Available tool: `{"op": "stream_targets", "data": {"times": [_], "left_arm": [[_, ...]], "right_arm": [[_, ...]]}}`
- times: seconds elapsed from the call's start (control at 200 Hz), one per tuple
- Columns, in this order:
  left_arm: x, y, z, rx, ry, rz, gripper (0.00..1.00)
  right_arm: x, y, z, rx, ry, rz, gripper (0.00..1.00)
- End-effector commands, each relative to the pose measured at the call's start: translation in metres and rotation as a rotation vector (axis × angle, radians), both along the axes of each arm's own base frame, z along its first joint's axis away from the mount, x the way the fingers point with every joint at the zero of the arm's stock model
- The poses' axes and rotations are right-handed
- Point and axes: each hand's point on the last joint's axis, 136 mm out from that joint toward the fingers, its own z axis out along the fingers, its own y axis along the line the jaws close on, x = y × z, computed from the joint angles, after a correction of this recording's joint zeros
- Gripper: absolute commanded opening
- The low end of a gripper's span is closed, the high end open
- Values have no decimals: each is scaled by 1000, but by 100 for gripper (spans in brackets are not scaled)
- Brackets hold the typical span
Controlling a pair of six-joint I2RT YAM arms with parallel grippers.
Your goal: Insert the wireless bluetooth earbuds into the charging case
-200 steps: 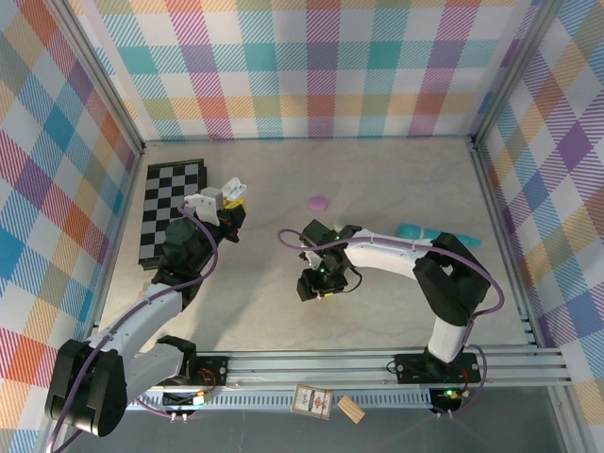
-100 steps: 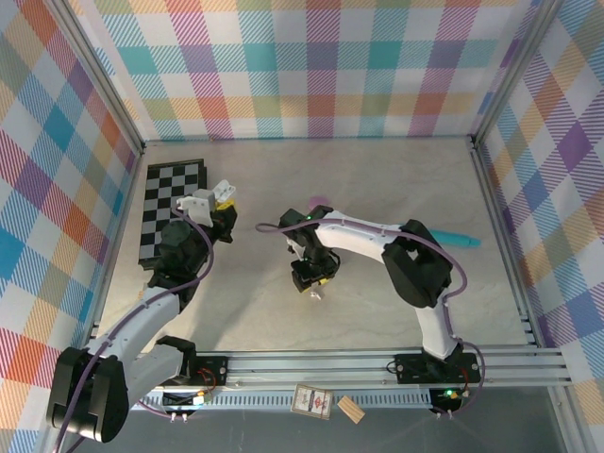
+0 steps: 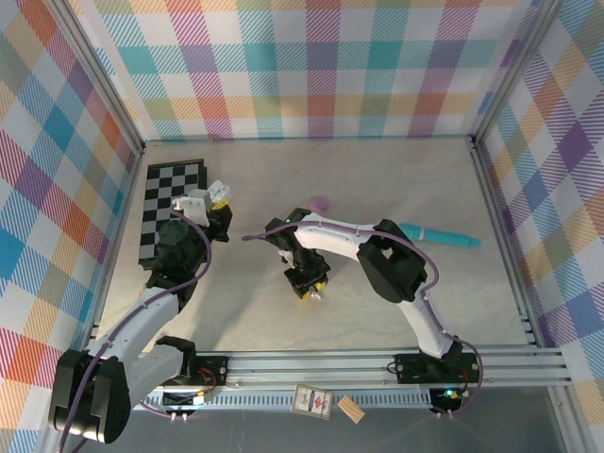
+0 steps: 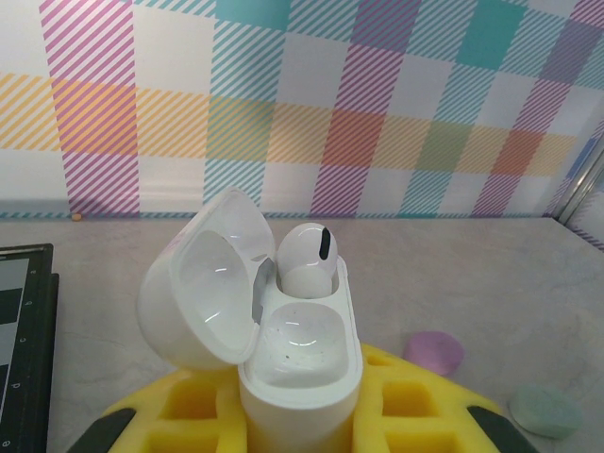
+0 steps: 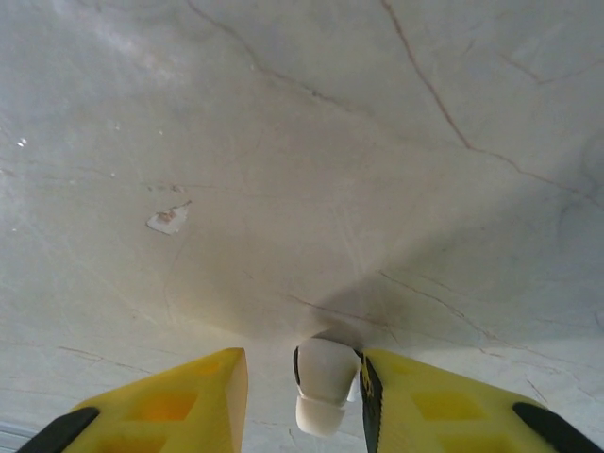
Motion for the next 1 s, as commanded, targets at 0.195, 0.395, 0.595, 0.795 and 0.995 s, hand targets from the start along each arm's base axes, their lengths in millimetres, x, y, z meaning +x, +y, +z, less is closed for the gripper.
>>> {"op": "stream_targets", "data": {"times": [0.195,0.395,0.595,0.795,0.995], "left_arm": [[-2,3,8,3,-30,-3,17],[-2,2,10,1,-32,-12,17],[-2,1,10,-1,-33,-15,17],[-2,-2,10,-4,-29,-34,18],[-3,-13,11,-23,-26,-94,19]], "right_arm": [[-3,-10,-5,-84,17,26,33],[-4,-8,-11,-85,18,24,31],[0,-9,-12,-85,-5,22,26],[7,-4,7,-11,-83,5,26],[25,-7,33,85,-244,-59,26]]}}
